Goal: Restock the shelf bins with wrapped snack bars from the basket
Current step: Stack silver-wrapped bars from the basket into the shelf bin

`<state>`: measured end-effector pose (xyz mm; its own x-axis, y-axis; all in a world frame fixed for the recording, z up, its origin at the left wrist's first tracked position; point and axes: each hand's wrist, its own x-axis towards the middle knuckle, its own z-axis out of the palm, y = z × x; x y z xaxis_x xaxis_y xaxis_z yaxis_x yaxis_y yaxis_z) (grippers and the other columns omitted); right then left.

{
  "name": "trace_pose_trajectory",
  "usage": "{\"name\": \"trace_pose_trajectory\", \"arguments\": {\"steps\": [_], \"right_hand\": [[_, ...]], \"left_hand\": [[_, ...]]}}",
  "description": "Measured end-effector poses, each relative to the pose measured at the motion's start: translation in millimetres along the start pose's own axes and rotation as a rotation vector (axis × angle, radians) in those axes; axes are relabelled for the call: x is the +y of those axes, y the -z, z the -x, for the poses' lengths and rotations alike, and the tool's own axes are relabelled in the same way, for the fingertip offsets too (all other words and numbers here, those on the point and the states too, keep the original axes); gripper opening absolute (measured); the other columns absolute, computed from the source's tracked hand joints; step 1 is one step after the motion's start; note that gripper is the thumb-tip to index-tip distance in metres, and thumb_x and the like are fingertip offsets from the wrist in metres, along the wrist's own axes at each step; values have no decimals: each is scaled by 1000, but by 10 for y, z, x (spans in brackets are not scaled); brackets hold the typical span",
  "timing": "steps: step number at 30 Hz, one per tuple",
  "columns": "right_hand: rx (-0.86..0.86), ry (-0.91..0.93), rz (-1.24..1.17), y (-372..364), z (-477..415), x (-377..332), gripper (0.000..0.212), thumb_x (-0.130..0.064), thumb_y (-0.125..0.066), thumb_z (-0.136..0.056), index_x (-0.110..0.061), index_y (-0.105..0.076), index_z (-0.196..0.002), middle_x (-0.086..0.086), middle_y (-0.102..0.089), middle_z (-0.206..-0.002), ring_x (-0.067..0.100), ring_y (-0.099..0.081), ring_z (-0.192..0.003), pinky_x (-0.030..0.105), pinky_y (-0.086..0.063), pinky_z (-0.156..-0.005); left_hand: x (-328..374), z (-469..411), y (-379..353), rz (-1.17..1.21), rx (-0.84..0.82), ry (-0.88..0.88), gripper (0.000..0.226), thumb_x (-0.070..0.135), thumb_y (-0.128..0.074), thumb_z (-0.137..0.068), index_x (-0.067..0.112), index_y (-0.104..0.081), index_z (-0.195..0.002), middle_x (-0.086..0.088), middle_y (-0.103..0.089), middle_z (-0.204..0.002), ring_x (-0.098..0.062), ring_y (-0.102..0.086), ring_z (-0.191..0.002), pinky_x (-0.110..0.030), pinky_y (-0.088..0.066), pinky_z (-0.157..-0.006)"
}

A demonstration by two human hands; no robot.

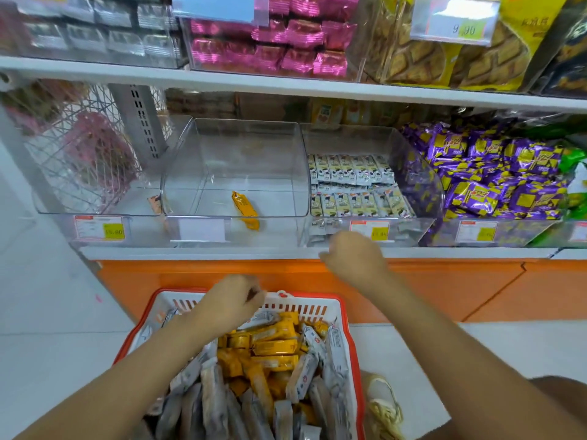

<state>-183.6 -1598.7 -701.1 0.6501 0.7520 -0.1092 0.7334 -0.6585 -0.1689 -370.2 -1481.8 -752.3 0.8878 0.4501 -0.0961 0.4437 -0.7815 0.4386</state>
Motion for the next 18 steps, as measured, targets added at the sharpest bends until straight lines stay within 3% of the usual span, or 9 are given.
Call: {"name": "trace_pose_trajectory", "arguments": {"steps": [2,4,6,7,9,10,13,16,18], "right_hand": [[-203,35,84,-396,98,-52,26,-32,-56,-93,-14,-54,-75,-1,-50,-71,16,-50,-66,25,-38,-52],[-376,68,119,-757,188,-34,18,-25,-59,-92,-12,-58,-79,-1,-49,-72,16,-51,-68,25,-40,-56],[-479,102,187,-1030,263,36,19,-14,-57,-91,-11,-53,-73,2,-49,-75,18,-51,-70,27,-41,-57],[-506,113,226,-1143,294,80,10,-9,-56,-91,-8,-57,-80,6,-54,-84,21,-54,-78,29,-43,-63],[-502,80,248,-1341,338,162,26,-4,-53,-90,-1,-57,-115,16,-54,-115,29,-52,-107,34,-46,-82],[-489,58,246,-1421,353,194,36,-4,-53,-90,0,-50,-126,18,-49,-126,30,-46,-117,37,-45,-90],[-421,-39,243,-1642,407,203,46,-6,-52,-92,1,-39,-136,16,-40,-138,28,-34,-131,35,-41,-102],[-377,-137,264,-1871,467,133,60,-9,-47,-97,6,-19,-148,22,-22,-153,33,-22,-141,32,-30,-111],[-329,-172,281,-1950,508,91,54,-9,-43,-98,4,-26,-147,24,-23,-152,34,-27,-137,32,-32,-109]], "left_hand": [[-162,126,-142,-86,-178,55,20,25,-47,-96,19,-56,-79,2,-59,-75,-12,-62,-74,-18,-39,-60],[-308,276,-288,-169,-359,133,22,27,-45,-97,13,-60,-104,-5,-61,-104,-19,-60,-98,-26,-42,-76],[-453,422,-431,-190,-500,203,30,29,-43,-98,9,-55,-116,-9,-56,-116,-20,-56,-101,-30,-42,-78],[-533,496,-511,-164,-534,221,24,28,-42,-97,11,-55,-106,-8,-55,-105,-19,-56,-91,-29,-40,-72],[-647,632,-623,-129,-535,239,15,26,-41,-95,16,-46,-86,-4,-48,-85,-16,-47,-70,-28,-35,-62],[-695,688,-664,-129,-522,242,14,26,-40,-95,14,-45,-90,-5,-48,-88,-18,-47,-71,-31,-37,-63],[-769,807,-726,-38,-426,254,32,29,-46,-93,10,-49,-118,-7,-56,-108,-23,-59,-91,-34,-47,-78],[-744,855,-750,22,-310,314,50,44,-59,-86,18,-47,-127,4,-61,-96,-12,-61,-86,-29,-52,-75],[-691,870,-790,-74,-276,366,68,62,-61,-78,22,-44,-130,3,-59,-110,-13,-58,-100,-31,-52,-83]]}}
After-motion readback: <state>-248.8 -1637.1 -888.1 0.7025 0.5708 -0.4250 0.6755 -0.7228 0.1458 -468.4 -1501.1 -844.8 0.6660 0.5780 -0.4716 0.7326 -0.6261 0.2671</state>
